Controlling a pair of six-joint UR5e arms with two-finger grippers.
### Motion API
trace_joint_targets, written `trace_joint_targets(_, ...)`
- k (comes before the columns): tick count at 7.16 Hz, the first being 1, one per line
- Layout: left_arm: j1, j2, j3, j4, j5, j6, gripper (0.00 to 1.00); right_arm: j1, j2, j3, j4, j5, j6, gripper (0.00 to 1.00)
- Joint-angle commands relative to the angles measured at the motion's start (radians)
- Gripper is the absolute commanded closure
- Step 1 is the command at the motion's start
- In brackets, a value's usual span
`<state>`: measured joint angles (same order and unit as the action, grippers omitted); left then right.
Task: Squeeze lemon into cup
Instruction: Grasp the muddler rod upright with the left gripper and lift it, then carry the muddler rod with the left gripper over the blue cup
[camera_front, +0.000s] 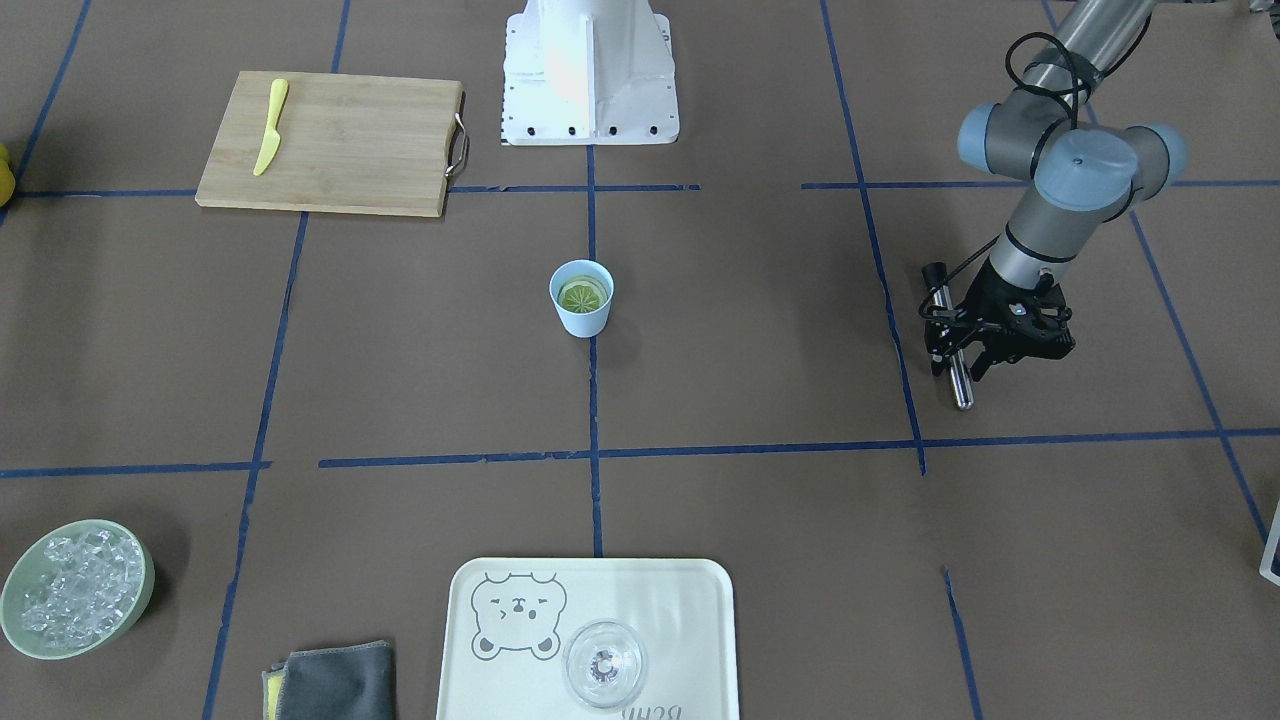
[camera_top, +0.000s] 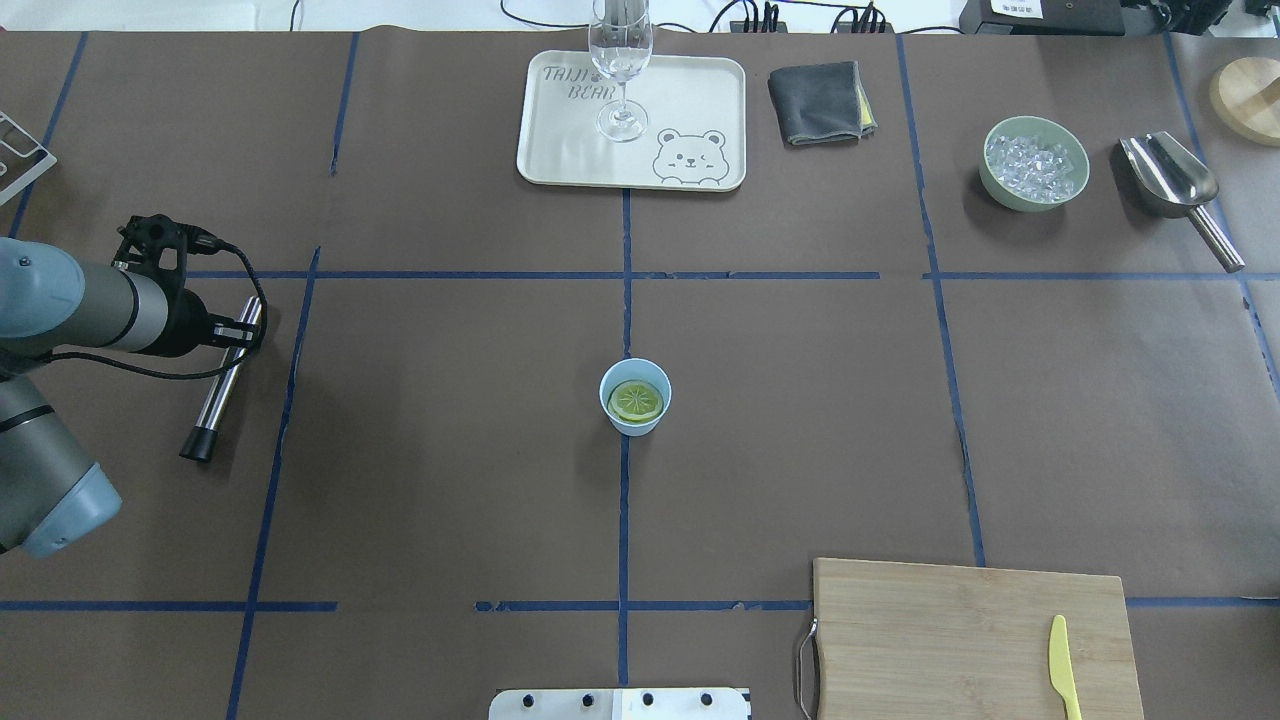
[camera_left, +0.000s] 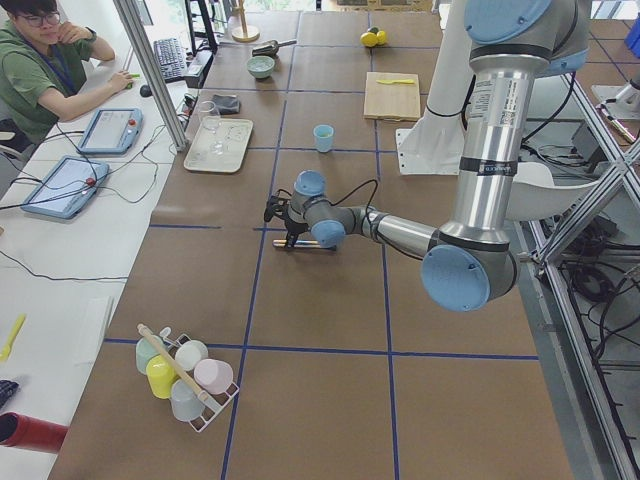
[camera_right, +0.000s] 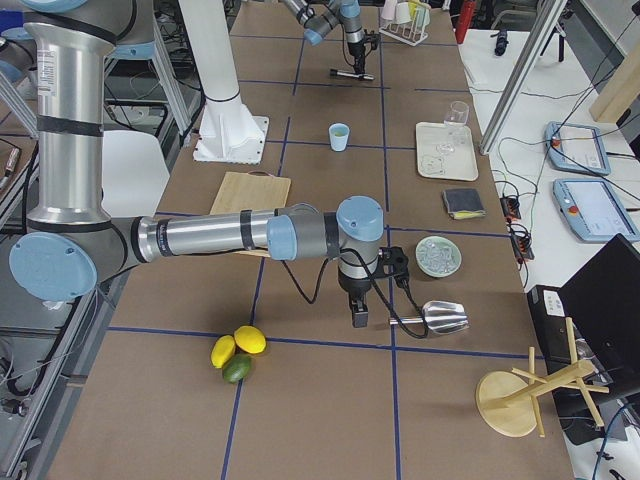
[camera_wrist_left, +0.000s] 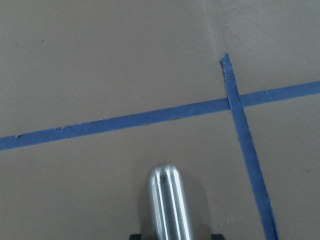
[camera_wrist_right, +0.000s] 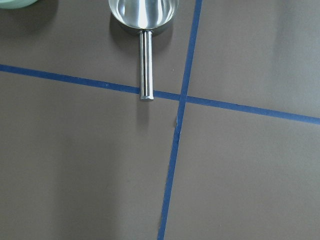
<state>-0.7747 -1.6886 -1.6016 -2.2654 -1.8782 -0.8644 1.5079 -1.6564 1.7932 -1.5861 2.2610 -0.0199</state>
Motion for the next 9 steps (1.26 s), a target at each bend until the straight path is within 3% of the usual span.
trace_joint_targets(1,0.000,-0.006,-0.065,0.001,0.004,0.015,1.00,0.000,0.003,0.000,0.000,0.000,0.000,0.00)
trace_joint_targets(3,0.002,-0.057,-0.139,-0.002,0.146,0.104,1.00,0.000,0.004,0.000,0.000,0.000,0.000,0.00)
trace_joint_targets(5,0.003,-0.170,-0.162,-0.075,0.169,0.234,1.00,0.000,0.004,0.000,0.000,-0.001,0.002,0.00)
trace_joint_targets(9,0.066,-0.219,-0.121,-0.741,0.169,0.151,1.00,0.000,0.010,0.000,0.000,-0.003,0.002,0.00)
